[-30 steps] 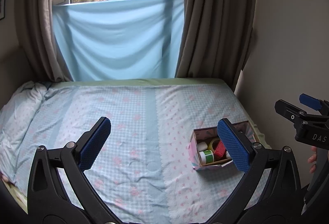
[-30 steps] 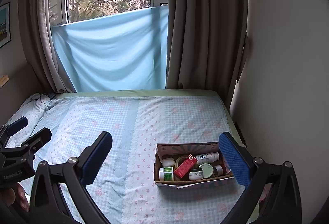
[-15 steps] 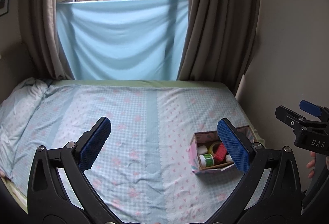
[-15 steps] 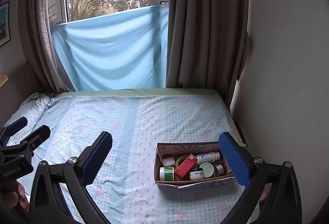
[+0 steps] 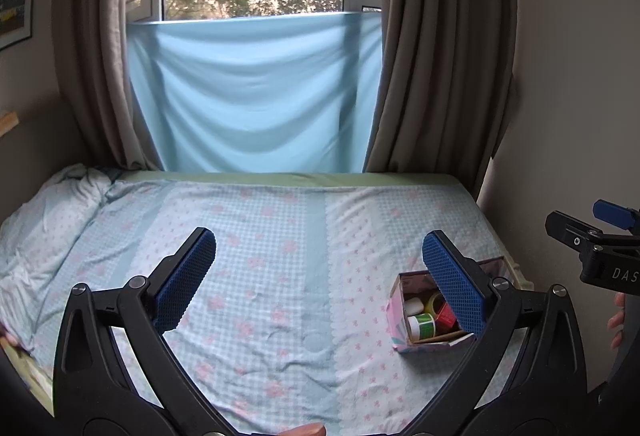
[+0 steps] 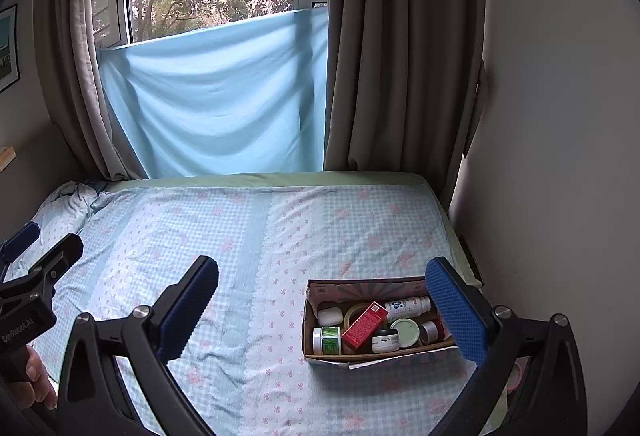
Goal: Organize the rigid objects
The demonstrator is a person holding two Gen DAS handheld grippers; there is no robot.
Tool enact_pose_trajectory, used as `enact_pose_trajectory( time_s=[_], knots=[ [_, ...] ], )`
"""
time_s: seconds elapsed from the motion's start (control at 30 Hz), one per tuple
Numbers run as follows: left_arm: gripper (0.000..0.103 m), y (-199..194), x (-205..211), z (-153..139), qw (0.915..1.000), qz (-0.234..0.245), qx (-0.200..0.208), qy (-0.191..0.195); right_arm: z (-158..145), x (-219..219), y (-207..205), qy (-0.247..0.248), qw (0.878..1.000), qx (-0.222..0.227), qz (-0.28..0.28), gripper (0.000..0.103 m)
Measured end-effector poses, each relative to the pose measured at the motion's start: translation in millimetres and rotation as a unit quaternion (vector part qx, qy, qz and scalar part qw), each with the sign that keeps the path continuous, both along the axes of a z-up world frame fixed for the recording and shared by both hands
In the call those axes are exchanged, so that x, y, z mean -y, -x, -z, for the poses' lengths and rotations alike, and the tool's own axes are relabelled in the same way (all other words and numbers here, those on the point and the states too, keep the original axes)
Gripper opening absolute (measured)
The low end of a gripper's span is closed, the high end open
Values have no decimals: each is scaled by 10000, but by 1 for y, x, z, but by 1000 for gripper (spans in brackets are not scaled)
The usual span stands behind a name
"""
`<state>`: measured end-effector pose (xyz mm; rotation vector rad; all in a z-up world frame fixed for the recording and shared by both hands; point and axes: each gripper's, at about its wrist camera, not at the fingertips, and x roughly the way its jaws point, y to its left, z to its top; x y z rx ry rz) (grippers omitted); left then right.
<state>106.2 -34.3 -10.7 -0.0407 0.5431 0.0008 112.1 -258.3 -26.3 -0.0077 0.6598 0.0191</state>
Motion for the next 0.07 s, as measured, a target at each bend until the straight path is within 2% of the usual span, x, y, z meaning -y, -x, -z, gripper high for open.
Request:
enact_pose_trajectory(
  time_s=[0.07],
  knots=[
    [103,-2,1,1,10000,24,-13,-18,1,-1,-2,-4,10000,-23,9,103]
  ],
)
